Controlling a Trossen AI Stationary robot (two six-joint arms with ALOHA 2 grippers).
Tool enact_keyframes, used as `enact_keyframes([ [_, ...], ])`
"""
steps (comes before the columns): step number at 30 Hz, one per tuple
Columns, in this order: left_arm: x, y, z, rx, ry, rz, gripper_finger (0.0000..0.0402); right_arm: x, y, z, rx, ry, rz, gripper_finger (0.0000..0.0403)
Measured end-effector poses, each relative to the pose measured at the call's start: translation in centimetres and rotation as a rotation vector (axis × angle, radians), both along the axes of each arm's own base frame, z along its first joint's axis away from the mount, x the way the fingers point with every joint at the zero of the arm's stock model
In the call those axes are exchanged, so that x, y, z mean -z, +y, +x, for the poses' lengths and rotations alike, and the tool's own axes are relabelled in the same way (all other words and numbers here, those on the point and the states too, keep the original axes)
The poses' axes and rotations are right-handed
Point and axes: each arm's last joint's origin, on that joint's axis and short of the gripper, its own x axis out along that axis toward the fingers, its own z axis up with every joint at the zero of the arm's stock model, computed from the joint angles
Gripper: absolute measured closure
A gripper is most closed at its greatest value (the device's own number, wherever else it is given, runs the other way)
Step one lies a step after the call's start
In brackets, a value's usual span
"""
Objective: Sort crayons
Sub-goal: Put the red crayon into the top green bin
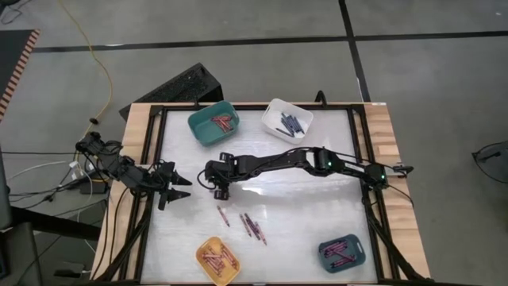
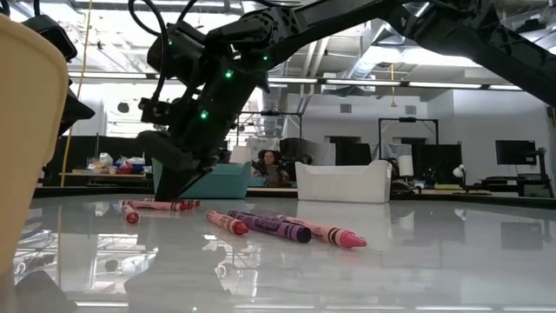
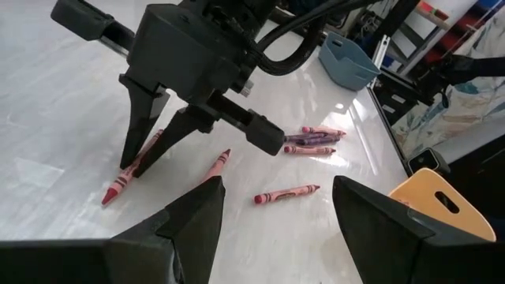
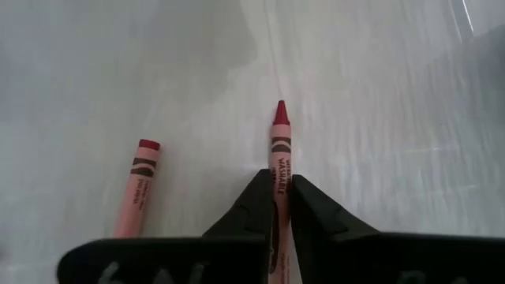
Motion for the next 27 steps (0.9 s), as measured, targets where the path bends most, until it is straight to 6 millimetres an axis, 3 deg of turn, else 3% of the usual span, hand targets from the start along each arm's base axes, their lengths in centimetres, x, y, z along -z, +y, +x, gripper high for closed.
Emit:
enact_keyframes([
  [6,0.0,0.0,0.0,0.0,0.0,0.0,0.0174,0.0,0.0,0.0,0.028,-0.005,0.02,0.0396],
  [12,0.0,0.0,0.0,0.0,0.0,0.0,0.0174,-0.1,0.4,0.2,0.034,-0.032,0.021,0.0399],
  [27,0.0,0.0,0.0,0.0,0.001,0.001,0.0174,-3.4,-0.1,1.0,0.031,-0.138,0.023,0.04],
])
